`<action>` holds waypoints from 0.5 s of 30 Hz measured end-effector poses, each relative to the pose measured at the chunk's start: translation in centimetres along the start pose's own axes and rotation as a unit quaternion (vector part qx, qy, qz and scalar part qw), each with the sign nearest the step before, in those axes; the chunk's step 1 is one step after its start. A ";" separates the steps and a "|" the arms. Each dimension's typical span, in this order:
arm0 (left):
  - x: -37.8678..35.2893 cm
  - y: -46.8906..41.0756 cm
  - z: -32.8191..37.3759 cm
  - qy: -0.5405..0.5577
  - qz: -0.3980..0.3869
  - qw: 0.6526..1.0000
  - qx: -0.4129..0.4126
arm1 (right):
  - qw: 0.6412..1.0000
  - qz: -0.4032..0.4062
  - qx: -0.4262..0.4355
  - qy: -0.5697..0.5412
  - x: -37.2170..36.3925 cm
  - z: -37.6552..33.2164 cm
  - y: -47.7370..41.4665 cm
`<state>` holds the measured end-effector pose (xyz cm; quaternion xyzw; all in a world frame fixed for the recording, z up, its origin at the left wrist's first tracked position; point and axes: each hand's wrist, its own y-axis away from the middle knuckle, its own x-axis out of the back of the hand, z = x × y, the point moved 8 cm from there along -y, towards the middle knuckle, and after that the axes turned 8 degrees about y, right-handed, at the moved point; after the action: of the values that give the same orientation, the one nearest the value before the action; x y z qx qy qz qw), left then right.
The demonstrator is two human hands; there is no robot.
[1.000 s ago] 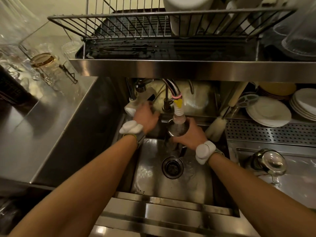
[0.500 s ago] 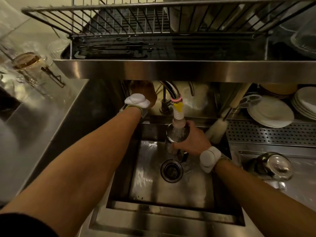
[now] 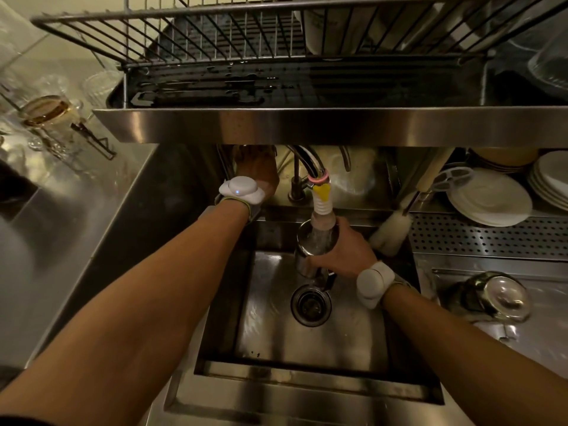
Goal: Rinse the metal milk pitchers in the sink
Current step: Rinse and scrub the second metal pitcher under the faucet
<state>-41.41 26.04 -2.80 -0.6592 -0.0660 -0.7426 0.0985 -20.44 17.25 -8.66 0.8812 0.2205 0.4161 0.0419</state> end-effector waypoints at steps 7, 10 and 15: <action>0.5 -0.1 0.5 0.003 0.041 0.999 -0.036 | 1.000 -0.002 0.000 -0.018 0.2 0.3 -0.1; 0.2 0.0 0.3 0.009 0.034 0.999 -0.029 | 1.000 -0.001 -0.001 -0.019 0.1 0.4 -0.1; 0.5 -0.1 -0.1 0.060 0.059 0.996 -0.031 | 1.000 -0.001 -0.003 -0.018 0.1 0.5 -0.1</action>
<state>-41.57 26.06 -2.29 -0.6192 0.0026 -0.7752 0.1254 -20.09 17.44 -8.91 0.8884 0.2189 0.4006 0.0490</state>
